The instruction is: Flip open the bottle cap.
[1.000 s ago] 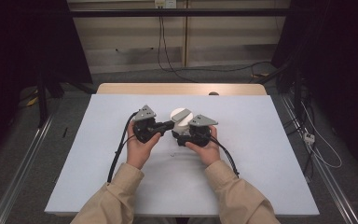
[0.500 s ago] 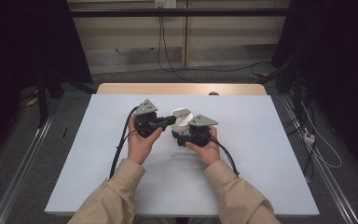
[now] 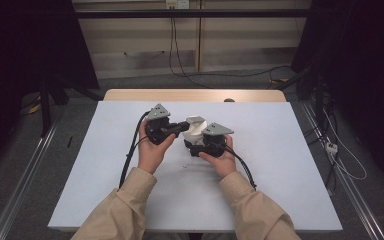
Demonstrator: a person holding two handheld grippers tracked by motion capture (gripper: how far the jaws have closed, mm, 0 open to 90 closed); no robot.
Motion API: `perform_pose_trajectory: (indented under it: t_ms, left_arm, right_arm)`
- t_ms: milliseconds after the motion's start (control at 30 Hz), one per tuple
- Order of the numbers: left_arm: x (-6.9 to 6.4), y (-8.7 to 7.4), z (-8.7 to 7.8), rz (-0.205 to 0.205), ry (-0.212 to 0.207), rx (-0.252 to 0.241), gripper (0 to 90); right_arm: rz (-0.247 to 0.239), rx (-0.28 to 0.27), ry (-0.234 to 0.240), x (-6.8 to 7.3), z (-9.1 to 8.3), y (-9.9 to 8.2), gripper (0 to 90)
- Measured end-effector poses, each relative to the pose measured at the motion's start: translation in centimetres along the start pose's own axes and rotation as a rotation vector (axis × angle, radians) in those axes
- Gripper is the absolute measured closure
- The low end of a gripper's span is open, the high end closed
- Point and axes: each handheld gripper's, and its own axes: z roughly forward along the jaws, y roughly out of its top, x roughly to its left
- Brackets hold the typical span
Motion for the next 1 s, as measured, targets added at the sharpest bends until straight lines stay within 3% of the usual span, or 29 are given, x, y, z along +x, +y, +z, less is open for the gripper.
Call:
perform_pose_trajectory:
  t_ms: [1000]
  left_arm:
    - [0.0, 1.5, 1.1, 0.014, 0.013, 0.009, 90.0]
  right_arm:
    - [0.002, 0.001, 0.001, 0.0, 0.0, 0.0, 19.1]
